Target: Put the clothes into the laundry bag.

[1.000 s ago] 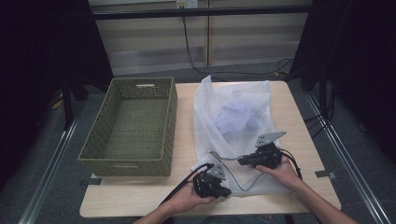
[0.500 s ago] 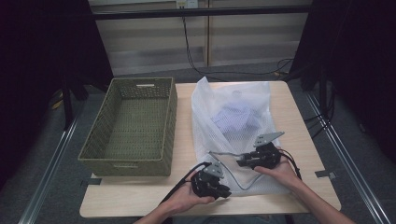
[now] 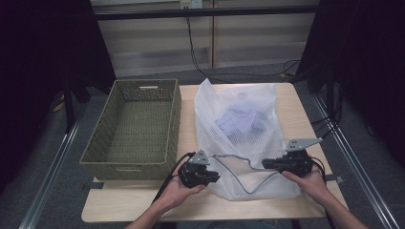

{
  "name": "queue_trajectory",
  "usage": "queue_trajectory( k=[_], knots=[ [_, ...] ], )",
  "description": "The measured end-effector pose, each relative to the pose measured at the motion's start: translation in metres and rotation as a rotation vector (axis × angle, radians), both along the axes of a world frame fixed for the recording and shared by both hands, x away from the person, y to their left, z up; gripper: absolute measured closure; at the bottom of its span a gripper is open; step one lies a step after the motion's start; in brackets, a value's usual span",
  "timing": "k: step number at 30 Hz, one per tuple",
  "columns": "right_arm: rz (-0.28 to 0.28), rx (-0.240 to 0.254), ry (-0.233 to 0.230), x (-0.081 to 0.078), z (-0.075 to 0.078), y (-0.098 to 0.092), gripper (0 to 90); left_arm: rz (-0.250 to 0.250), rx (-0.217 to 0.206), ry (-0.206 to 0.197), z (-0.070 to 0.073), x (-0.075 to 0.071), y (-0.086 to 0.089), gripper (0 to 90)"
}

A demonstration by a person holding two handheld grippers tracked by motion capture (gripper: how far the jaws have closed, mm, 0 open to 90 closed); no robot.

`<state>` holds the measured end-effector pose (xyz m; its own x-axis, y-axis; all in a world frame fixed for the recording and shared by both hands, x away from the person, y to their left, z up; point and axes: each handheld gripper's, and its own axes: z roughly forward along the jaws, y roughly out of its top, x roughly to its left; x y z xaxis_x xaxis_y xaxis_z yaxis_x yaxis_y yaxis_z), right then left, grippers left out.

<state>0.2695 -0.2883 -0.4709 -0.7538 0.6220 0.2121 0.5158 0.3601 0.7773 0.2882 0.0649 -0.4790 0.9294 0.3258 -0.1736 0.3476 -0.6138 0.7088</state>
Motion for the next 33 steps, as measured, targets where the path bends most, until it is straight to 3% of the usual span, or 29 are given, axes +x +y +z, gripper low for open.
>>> queue_trajectory(
  k=[3,6,8,10,13,16,17,18,20,22,23,25,26,29,30,33],
  knots=[
    [-0.029,-0.031,0.029,-0.003,-0.010,-0.014,89.4,-0.005,0.060,-0.006,-0.007,0.000,-0.004,82.2],
    [-0.052,-0.067,0.048,-0.003,-0.017,-0.022,90.0,0.017,0.057,-0.007,-0.010,0.000,-0.007,82.1],
    [-0.061,-0.089,0.063,-0.001,-0.022,-0.024,90.0,-0.012,0.131,-0.033,-0.011,0.002,-0.006,82.0],
    [-0.059,-0.118,0.071,0.000,-0.026,-0.024,90.0,0.016,0.111,-0.016,-0.012,0.001,-0.005,81.9],
    [-0.065,-0.141,0.081,0.000,-0.030,-0.023,90.0,0.010,0.128,-0.030,-0.011,-0.001,-0.001,81.5],
    [-0.073,-0.133,0.087,0.000,-0.030,-0.023,90.0,0.027,0.133,-0.039,-0.011,-0.006,0.003,81.3],
    [-0.077,-0.135,0.081,0.000,-0.030,-0.023,90.0,-0.004,0.174,-0.055,-0.009,-0.005,0.006,81.3],
    [-0.079,-0.136,0.083,0.000,-0.030,-0.023,90.0,0.013,0.155,-0.053,-0.010,-0.007,0.007,81.0],
    [-0.082,-0.135,0.085,0.000,-0.030,-0.023,90.0,0.001,0.181,-0.060,-0.008,-0.008,0.011,81.0],
    [-0.084,-0.137,0.085,0.000,-0.030,-0.023,90.0,0.021,0.170,-0.053,-0.009,-0.011,0.014,80.9],
    [-0.086,-0.139,0.080,0.000,-0.030,-0.024,90.0,0.009,0.192,-0.056,-0.008,-0.011,0.016,80.9],
    [-0.088,-0.135,0.086,0.000,-0.030,-0.025,90.0,0.018,0.191,-0.055,-0.008,-0.012,0.020,80.9],
    [-0.091,-0.138,0.080,0.000,-0.030,-0.026,90.0,0.043,0.157,-0.033,-0.009,-0.014,0.021,80.9],
    [-0.101,-0.144,0.077,-0.001,-0.030,-0.028,90.0,0.037,0.172,-0.033,-0.008,-0.017,0.026,80.9],
    [-0.102,-0.146,0.073,-0.001,-0.030,-0.029,90.0,0.013,0.195,-0.044,-0.007,-0.017,0.029,80.8],
    [-0.115,-0.145,0.075,-0.002,-0.030,-0.031,90.0,0.010,0.199,-0.036,-0.006,-0.020,0.034,80.6]
  ],
)
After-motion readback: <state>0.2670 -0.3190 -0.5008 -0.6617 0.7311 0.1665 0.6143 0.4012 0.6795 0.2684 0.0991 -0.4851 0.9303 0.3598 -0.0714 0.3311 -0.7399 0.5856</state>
